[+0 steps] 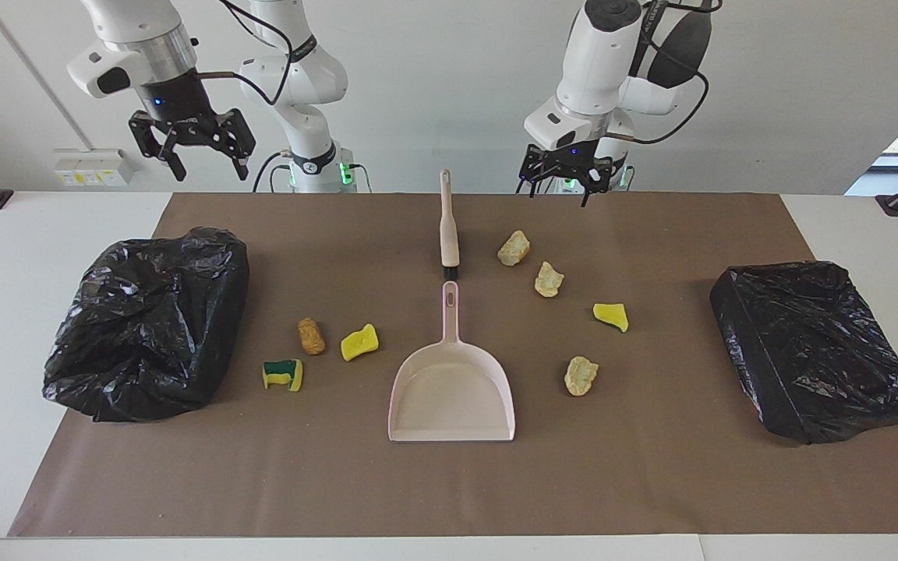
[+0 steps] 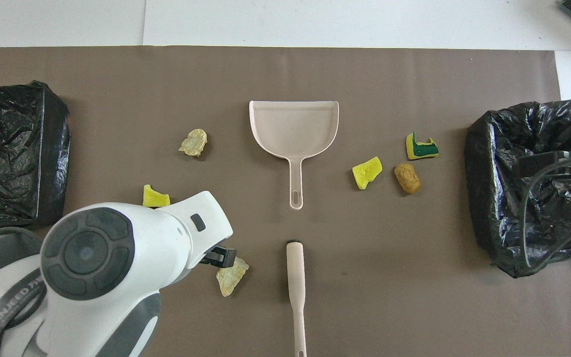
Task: Sweep and dump trash in bin
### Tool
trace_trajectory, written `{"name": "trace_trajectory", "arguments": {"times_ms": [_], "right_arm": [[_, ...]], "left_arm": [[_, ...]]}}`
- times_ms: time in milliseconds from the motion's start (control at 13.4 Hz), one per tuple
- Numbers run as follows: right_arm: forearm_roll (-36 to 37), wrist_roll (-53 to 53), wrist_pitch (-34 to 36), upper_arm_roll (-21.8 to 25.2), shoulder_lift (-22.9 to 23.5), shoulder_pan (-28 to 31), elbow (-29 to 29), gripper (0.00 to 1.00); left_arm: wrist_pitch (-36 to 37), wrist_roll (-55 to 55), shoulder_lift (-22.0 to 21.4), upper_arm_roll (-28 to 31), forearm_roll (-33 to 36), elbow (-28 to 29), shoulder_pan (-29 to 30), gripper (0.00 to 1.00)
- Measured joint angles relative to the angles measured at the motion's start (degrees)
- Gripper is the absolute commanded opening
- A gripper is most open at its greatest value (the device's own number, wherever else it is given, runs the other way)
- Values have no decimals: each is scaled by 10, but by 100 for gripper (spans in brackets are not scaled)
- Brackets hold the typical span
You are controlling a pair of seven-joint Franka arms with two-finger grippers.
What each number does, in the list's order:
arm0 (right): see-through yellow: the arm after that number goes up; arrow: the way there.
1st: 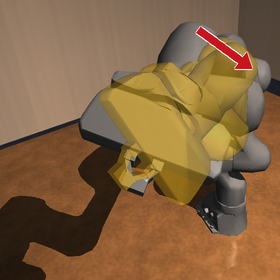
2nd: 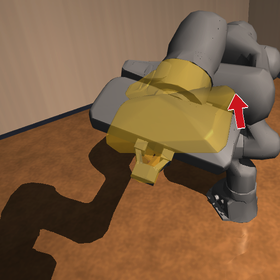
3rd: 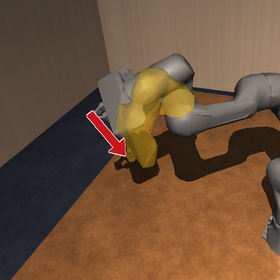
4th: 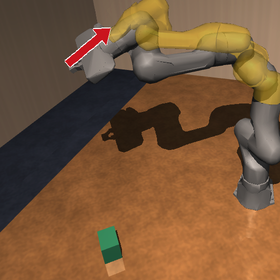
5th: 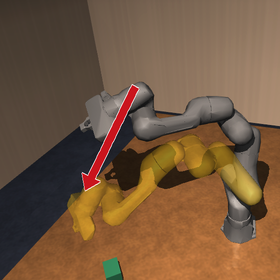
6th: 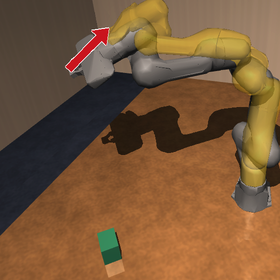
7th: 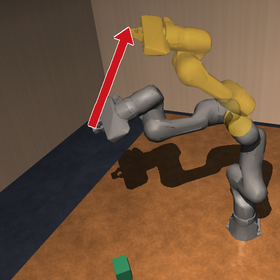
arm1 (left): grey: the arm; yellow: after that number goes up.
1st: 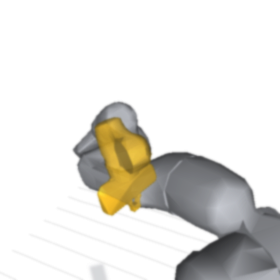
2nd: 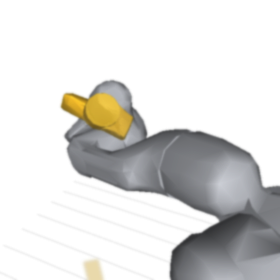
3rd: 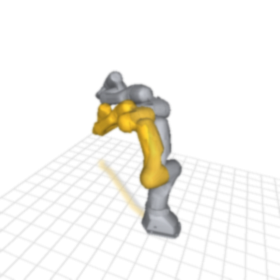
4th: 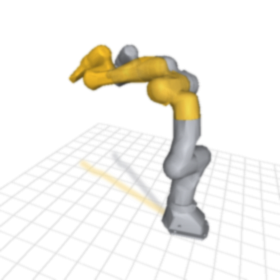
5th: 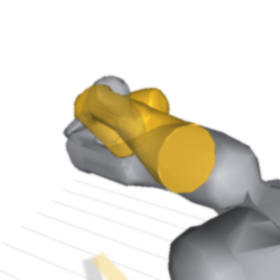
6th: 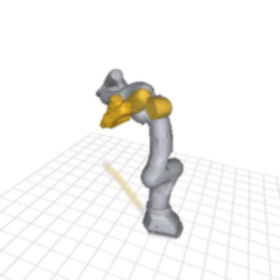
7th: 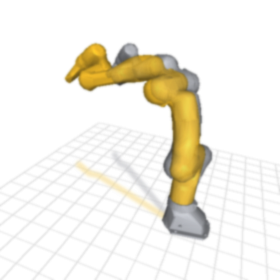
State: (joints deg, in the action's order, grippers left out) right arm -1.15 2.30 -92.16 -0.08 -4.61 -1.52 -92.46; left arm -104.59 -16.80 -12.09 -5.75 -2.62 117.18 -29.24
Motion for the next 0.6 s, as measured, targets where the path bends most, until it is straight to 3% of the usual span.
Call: {"name": "trace_trajectory", "arguments": {"times_ms": [299,599], "right_arm": [[0,33,-67,0,56,-23,-8,100],[2,132,-123,0,128,-78,-6,100]], "left_arm": [[-75,-79,-17,1,-8,89,-80,100],[-164,-199,-4,0,-9,155,-179,100]]}}
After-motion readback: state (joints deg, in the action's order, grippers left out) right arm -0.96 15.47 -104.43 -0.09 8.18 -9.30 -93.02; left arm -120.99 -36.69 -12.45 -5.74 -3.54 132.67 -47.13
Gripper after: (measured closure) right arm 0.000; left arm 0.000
